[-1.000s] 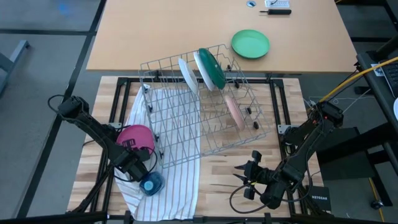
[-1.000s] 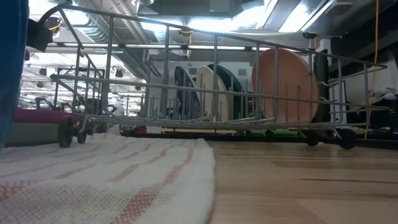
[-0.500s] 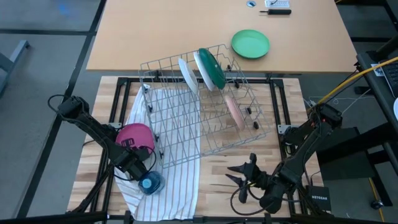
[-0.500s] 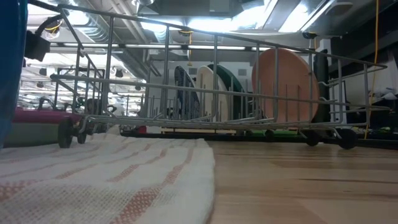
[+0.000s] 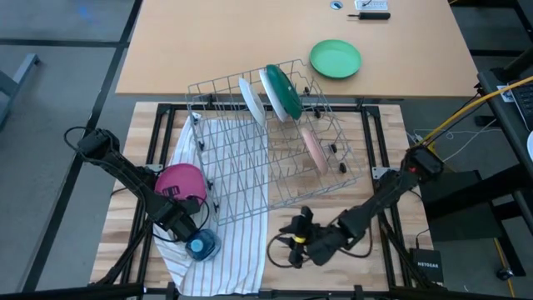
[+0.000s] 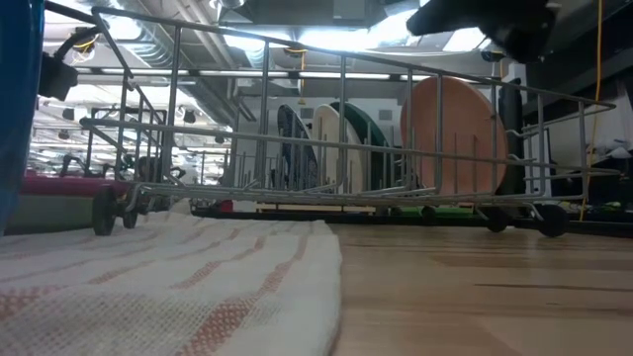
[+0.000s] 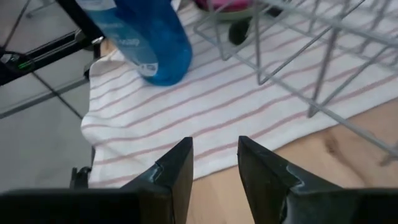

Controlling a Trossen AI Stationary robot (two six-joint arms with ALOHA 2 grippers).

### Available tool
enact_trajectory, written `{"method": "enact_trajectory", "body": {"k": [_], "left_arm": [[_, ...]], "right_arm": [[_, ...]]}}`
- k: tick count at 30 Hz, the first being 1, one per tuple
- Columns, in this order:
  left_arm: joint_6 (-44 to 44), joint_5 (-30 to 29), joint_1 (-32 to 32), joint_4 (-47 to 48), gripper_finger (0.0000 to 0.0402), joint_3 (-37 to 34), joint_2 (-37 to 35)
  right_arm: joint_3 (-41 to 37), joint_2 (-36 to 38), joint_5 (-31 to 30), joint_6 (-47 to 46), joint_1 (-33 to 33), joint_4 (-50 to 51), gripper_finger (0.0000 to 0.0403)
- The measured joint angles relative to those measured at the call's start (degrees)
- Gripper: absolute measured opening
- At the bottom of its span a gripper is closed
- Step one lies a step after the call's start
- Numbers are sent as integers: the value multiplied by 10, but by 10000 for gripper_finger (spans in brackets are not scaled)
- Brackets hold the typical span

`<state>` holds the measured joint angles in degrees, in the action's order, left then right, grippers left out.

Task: Sort dishes
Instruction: Put the pink plate into the dish rack

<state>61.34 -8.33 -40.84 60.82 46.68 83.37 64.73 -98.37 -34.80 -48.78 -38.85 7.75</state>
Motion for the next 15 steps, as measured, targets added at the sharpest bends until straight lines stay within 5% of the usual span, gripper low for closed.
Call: {"method": "enact_trajectory", "body": {"k": [4,15], "left_arm": [[-1,20,0,1,9,0,0],[15,52,0,28,5,26,-14]], "right_arm": [[0,-1,38,26,14,-10,129],[0,-1,35,52,14,-8,129]]}}
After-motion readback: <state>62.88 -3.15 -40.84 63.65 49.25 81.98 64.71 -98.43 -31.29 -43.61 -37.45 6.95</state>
